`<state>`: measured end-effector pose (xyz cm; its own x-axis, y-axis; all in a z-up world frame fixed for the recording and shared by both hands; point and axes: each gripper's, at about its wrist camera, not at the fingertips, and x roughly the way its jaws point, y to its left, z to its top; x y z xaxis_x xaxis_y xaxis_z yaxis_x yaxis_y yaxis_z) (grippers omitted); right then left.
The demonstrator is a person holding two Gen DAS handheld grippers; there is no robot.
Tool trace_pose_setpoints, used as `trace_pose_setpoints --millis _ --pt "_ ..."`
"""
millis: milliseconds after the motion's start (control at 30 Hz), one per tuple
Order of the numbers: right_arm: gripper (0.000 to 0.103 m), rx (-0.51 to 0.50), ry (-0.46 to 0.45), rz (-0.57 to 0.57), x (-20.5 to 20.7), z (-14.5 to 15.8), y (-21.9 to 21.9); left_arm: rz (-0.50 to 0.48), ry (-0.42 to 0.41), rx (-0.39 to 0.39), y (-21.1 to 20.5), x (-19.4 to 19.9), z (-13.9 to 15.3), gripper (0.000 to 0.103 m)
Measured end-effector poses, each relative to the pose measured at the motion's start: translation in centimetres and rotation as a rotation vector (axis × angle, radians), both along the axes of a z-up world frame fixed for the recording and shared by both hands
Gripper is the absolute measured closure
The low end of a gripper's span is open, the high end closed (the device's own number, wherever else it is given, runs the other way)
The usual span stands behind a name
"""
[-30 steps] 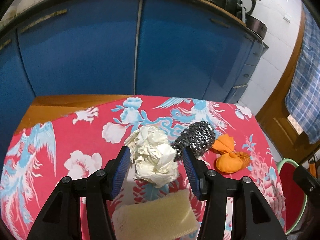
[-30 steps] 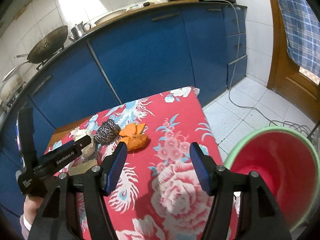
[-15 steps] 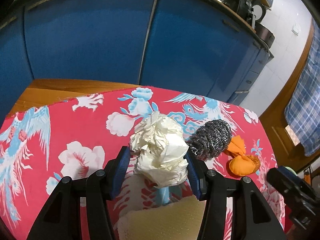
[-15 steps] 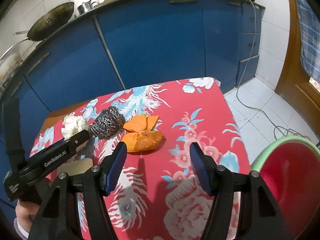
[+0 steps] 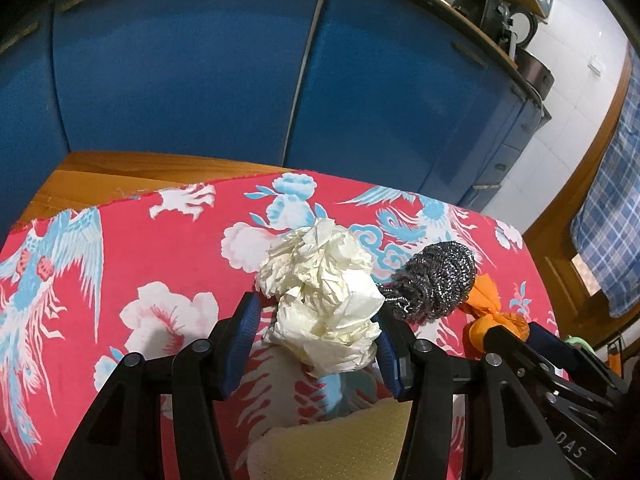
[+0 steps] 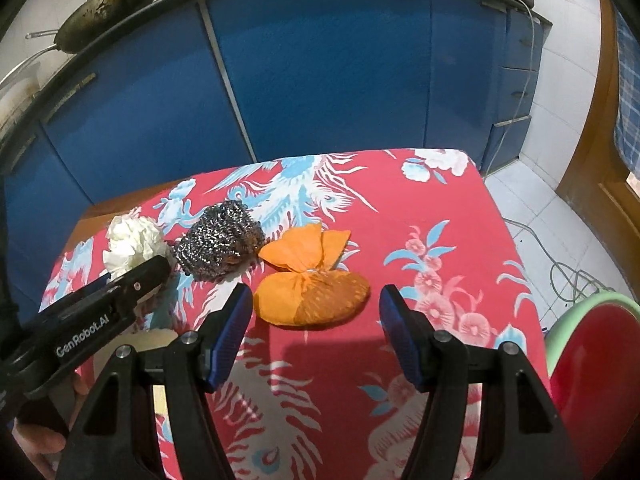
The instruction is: Collect trash
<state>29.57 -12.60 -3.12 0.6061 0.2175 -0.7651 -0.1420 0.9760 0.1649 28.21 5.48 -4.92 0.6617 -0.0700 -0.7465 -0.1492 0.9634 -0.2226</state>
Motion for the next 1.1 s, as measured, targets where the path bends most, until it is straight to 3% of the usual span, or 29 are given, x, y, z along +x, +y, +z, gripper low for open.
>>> trace_pose_setpoints --millis 133,233,400,733,1100 --pt "0.036 -0.001 0.006 0.001 0.4 -0.3 0.2 0.000 -0.002 0.005 -0.1 -0.1 0.0 0.059" --pt "0.043 0.005 0.009 -0.004 0.6 -0.6 0.2 -0.005 -0.006 0.009 -0.2 -0.1 -0.1 0.061" --pt "0.055 0.006 0.010 -0.005 0.6 -0.6 0.1 -0.011 -0.012 0.008 -0.4 -0.1 -0.1 0.062" --pt "0.060 0.030 -0.025 -0.015 -1.5 1.2 -1.4 -0.014 -0.042 -0.003 -0.5 -0.7 1.2 0.062" --pt "0.064 0.075 -0.043 -0.036 -5.3 2.8 -4.7 -0.083 -0.101 -0.010 -2.4 -2.7 4.1 0.062"
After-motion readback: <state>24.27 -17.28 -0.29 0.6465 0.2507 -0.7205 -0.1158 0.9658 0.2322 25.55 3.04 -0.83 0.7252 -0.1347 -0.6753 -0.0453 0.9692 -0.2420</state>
